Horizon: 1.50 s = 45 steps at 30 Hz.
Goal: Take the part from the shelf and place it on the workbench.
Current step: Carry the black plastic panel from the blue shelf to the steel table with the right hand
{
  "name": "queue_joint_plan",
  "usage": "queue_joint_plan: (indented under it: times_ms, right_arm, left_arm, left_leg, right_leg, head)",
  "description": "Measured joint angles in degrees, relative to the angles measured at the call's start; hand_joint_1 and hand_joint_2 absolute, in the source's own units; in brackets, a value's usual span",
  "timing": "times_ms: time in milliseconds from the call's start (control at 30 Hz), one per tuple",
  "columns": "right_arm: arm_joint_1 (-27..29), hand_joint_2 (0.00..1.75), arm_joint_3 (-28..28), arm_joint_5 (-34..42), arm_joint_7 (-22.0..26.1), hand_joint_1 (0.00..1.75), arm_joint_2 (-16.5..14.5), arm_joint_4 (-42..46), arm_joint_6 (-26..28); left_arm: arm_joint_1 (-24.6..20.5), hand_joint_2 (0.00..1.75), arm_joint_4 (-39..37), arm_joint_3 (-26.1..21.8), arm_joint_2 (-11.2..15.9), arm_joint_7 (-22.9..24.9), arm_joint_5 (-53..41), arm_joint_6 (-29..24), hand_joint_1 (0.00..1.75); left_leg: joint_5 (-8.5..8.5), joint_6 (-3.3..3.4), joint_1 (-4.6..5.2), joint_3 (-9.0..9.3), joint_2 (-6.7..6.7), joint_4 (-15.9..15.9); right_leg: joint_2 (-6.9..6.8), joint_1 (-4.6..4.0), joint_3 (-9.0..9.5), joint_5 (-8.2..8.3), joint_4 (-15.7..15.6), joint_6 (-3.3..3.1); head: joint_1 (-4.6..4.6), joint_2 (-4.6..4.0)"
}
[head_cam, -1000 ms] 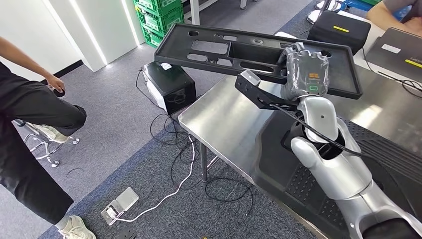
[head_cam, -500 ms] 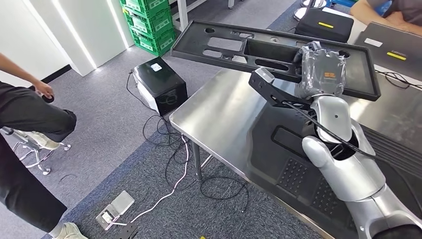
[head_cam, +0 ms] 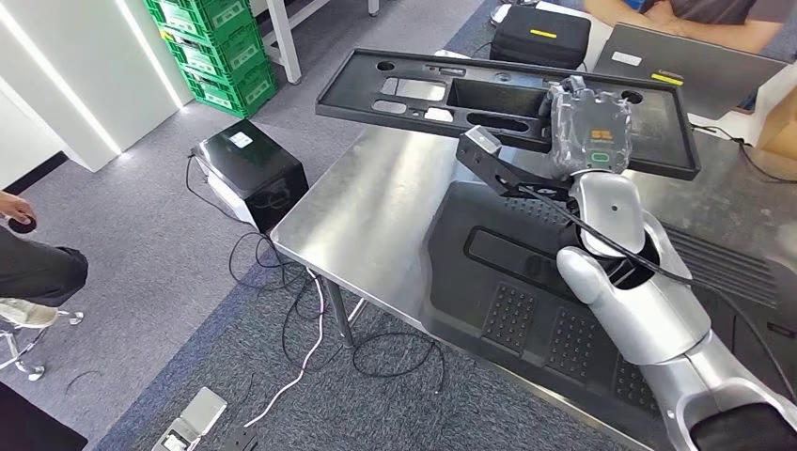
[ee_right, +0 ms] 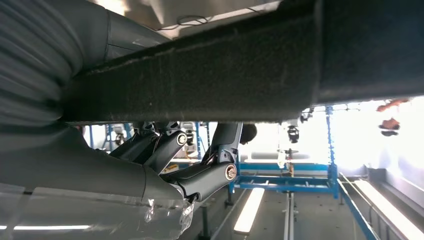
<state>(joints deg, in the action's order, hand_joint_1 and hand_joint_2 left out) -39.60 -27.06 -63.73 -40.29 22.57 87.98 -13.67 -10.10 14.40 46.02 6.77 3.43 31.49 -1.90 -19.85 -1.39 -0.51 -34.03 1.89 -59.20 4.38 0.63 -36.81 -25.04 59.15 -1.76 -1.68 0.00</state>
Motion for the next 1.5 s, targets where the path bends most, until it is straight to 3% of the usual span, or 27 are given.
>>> queue_joint_plan:
  times_ms: [67, 133, 233, 267, 300, 333, 400, 467, 567, 633, 733, 800, 833, 867, 967, 1033, 1100, 1167, 1267, 1333, 1367, 1433, 1500]
  right_arm:
    - [0.1, 1.75, 0.0, 0.0, 0.0, 1.75, 0.3, -0.1, 0.0]
    - [0.0, 1.75, 0.1, 0.0, 0.0, 1.75, 0.8, -0.1, 0.0]
    - [0.1, 1.75, 0.2, 0.1, 0.1, 1.75, 1.0, -0.2, 0.0]
    - [0.3, 1.75, 0.2, 0.2, 0.1, 1.75, 1.1, -0.2, 0.0]
    - [0.4, 1.75, 0.3, 0.4, 0.1, 1.75, 1.1, -0.3, -0.1]
    - [0.5, 1.75, 0.3, 0.6, 0.1, 1.75, 1.1, -0.4, -0.1]
    - [0.5, 1.75, 0.4, 0.9, 0.1, 1.75, 1.3, -0.5, -0.1]
    - [0.3, 1.75, 0.6, 1.0, 0.0, 1.75, 1.3, -0.5, -0.1]
    - [0.3, 1.75, 0.8, 1.0, 0.0, 1.75, 1.5, -0.7, 0.0]
    - [0.2, 1.75, 0.9, 0.8, 0.0, 1.75, 1.5, -0.7, 0.1]
    - [0.0, 1.75, 1.0, 0.5, 0.0, 1.75, 1.5, -0.7, -0.1]
    - [0.1, 1.75, 1.1, 0.3, 0.0, 1.75, 1.5, -0.7, -0.8]
    - [0.2, 1.75, 1.1, 0.2, 0.0, 1.75, 1.5, -0.7, -1.1]
    - [0.3, 1.75, 1.1, -0.1, 0.0, 1.75, 1.5, -0.7, -1.3]
    - [0.7, 1.75, 1.5, -0.6, 0.0, 1.75, 1.5, -0.7, -1.7]
    - [0.9, 1.75, 1.7, -0.6, 0.0, 1.75, 1.5, -0.7, -2.1]
    - [1.3, 1.75, 2.1, -0.5, 0.0, 1.75, 1.6, -0.7, -2.6]
    - [1.6, 1.75, 2.6, -0.3, 0.1, 1.75, 1.8, -0.8, -2.8]
    - [1.9, 1.75, 3.1, 0.1, 0.1, 1.75, 2.1, -0.9, -2.8]
    - [2.4, 1.75, 3.2, 0.5, 0.1, 1.75, 2.2, -0.9, -2.8]
    - [2.6, 1.75, 3.2, 0.7, 0.1, 1.75, 2.3, -0.9, -2.8]
    - [2.8, 1.75, 3.3, 0.9, 0.1, 1.75, 2.4, -0.9, -2.9]
    - [2.7, 1.75, 3.5, 0.9, 0.1, 1.75, 2.5, -0.9, -2.8]
  left_arm:
    - [-0.1, 1.75, 0.0, 0.0, -0.1, 0.0, 0.1, 0.0, 0.00]
    - [-0.2, 1.75, 0.0, 0.0, -0.2, 0.0, 0.1, 0.0, 0.00]
    - [-0.1, 1.75, 0.0, 0.0, -0.2, 0.0, 0.1, 0.0, 0.00]
    - [0.0, 1.75, 0.0, 0.0, -0.2, 0.0, 0.2, -0.1, 0.00]
    - [0.0, 1.75, 0.0, 0.0, -0.2, 0.0, 0.2, -0.2, 0.00]
    - [0.0, 1.75, 0.0, 0.0, -0.2, 0.0, 0.3, -0.3, 0.00]
    - [-0.1, 1.75, 0.0, 0.0, -0.3, 0.0, 0.3, -0.4, 0.00]
    - [-0.3, 1.75, 0.0, 0.0, -0.3, 0.0, 0.3, -0.5, 0.00]
    - [-0.4, 1.75, 0.0, 0.0, -0.3, 0.0, 0.4, -0.5, 0.00]
    - [-0.5, 1.75, 0.0, 0.0, -0.3, -0.1, 0.3, -0.5, 0.00]
    - [-0.4, 1.75, 0.0, 0.0, -0.4, -0.1, 0.3, -0.4, 0.00]
    - [-0.2, 1.75, 0.0, 0.0, -0.4, -0.1, 0.3, -0.5, 0.00]
    - [-0.2, 1.75, 0.0, 0.0, -0.4, -0.1, 0.4, -0.5, 0.00]
    - [-0.1, 1.75, 0.0, 0.0, -0.4, 0.0, 0.4, -0.5, 0.00]
    - [-0.1, 1.75, 0.0, 0.0, -0.4, 0.6, 0.3, -0.5, 0.00]
    - [0.0, 1.75, 0.0, 0.0, -0.4, 1.1, 0.3, -0.7, 0.00]
    - [-0.1, 1.75, 0.0, 0.0, -0.4, 1.1, 0.3, -1.6, 0.00]
    - [-0.3, 1.75, 0.0, 0.0, -0.5, 0.3, 0.2, -3.0, 0.00]
    - [-0.3, 1.75, 0.0, 0.0, -0.6, -1.5, 0.6, -3.9, 0.00]
    - [-0.2, 1.75, 0.0, 0.0, -0.6, -2.8, 1.5, -3.6, 0.00]
    - [-0.1, 1.75, 0.0, 0.0, -0.6, -3.3, 2.1, -3.2, 0.00]
    - [-0.1, 1.75, 0.0, 0.0, -0.6, -3.9, 2.9, -2.0, 0.00]
    - [-0.1, 1.75, 0.0, 0.0, -0.6, -3.9, 3.5, -0.7, 0.00]
  left_leg:
    - [0.35, 0.46, 0.08, 0.08, -0.68, 0.5]
    - [0.74, 1.15, -0.11, 0.35, -1.33, 1.2]
    - [0.82, 1.69, 0.00, 0.47, -2.44, 1.5]
    - [0.76, 1.72, 0.05, 0.46, -2.83, 1.4]
    - [0.69, 1.70, 0.08, 0.46, -3.20, 1.3]
    - [0.56, 1.63, 0.07, 0.48, -3.56, 1.2]
    - [0.13, 1.28, 0.07, 0.54, -4.23, 0.8]
    - [-0.26, 0.75, 0.25, 0.47, -4.69, 0.4]
    - [-0.54, -0.08, 0.32, 0.55, -5.31, 0.3]
    - [-1.85, -0.67, 0.07, 0.22, -4.61, -1.3]
    - [-7.00, -1.12, -0.14, -4.05, -2.75, -11.1]
    - [-8.39, -1.23, -0.14, -6.87, -2.49, -16.5]
    - [-7.59, -1.20, -0.15, -7.05, -2.46, -16.4]
    - [-5.66, -1.10, -0.18, -6.08, -2.33, -13.8]
    - [-0.13, -0.58, -0.40, -1.63, -0.05, -2.8]
    - [0.26, -0.25, -0.38, -0.95, 1.02, -0.4]
    - [0.43, 0.28, -0.26, -0.84, 0.33, 0.0]
    - [0.77, 1.05, -0.29, -0.52, -0.44, 0.6]
    - [0.88, 1.71, -0.09, -0.30, -1.68, 1.0]
    - [0.76, 1.81, 0.10, -0.28, -2.54, 0.9]
    - [0.67, 1.80, 0.15, -0.23, -2.95, 0.9]
    - [0.38, 1.60, 0.21, 0.03, -3.67, 0.8]
    - [0.05, 1.15, 0.46, 0.19, -4.26, 0.6]
  right_leg:
    - [0.33, 0.19, -0.15, 0.09, -0.1, 0.73]
    - [-1.04, 0.06, -1.06, -1.30, 2.0, 1.25]
    - [-3.43, 0.15, -5.80, -6.07, 12.1, 1.75]
    - [-3.65, 0.26, -7.12, -6.81, 14.7, 1.88]
    - [-3.79, 0.34, -7.55, -6.56, 15.6, 1.98]
    - [-3.97, 0.40, -6.76, -5.24, 13.9, 2.01]
    - [-5.07, 0.30, -2.88, -1.81, 6.4, 1.87]
    - [-5.86, -0.08, -0.27, -0.34, 1.0, 1.33]
    - [-5.04, -0.31, -0.14, -0.37, 0.1, 0.42]
    - [-4.47, -0.19, 0.08, -0.21, -0.2, -0.22]
    - [-3.64, -0.16, 0.27, -0.22, -0.4, -0.85]
    - [-2.79, -0.22, 0.29, -0.26, -0.3, -0.94]
    - [-2.35, -0.23, 0.32, -0.26, -0.3, -0.94]
    - [-1.86, -0.23, 0.40, -0.28, -0.3, -0.91]
    - [-0.57, -0.27, 0.32, -0.37, 0.0, -0.57]
    - [0.21, -0.18, -0.13, -0.22, 0.0, 0.02]
    - [0.86, 0.10, -0.35, -0.05, -0.1, 0.86]
    - [-0.36, 0.15, -0.98, -1.10, 1.4, 1.48]
    - [-3.42, 0.17, -5.64, -6.15, 11.4, 1.95]
    - [-3.83, 0.25, -8.05, -7.45, 16.3, 2.07]
    - [-3.91, 0.25, -7.66, -6.51, 15.6, 2.02]
    - [-4.82, 0.09, -3.84, -2.80, 8.2, 1.65]
    - [-6.29, -0.51, -0.37, -0.67, 1.4, 0.96]
  head:
    - [-0.01, 0.00]
    - [0.45, 0.00]
    - [1.68, 0.00]
    - [1.89, 0.00]
    - [2.07, 0.00]
    - [2.26, 0.00]
    - [2.67, 0.00]
    - [2.87, 0.00]
    - [2.49, 0.00]
    - [2.24, 0.00]
    - [1.38, 0.00]
    - [0.97, 0.00]
    - [0.84, 0.00]
    - [0.68, 0.00]
    - [0.19, 0.00]
    - [0.18, 0.00]
    - [0.30, 0.00]
    - [0.62, 0.00]
    - [1.86, 0.00]
    - [2.25, 0.00]
    - [2.43, 0.00]
    - [2.84, 0.00]
    - [3.13, 0.00]
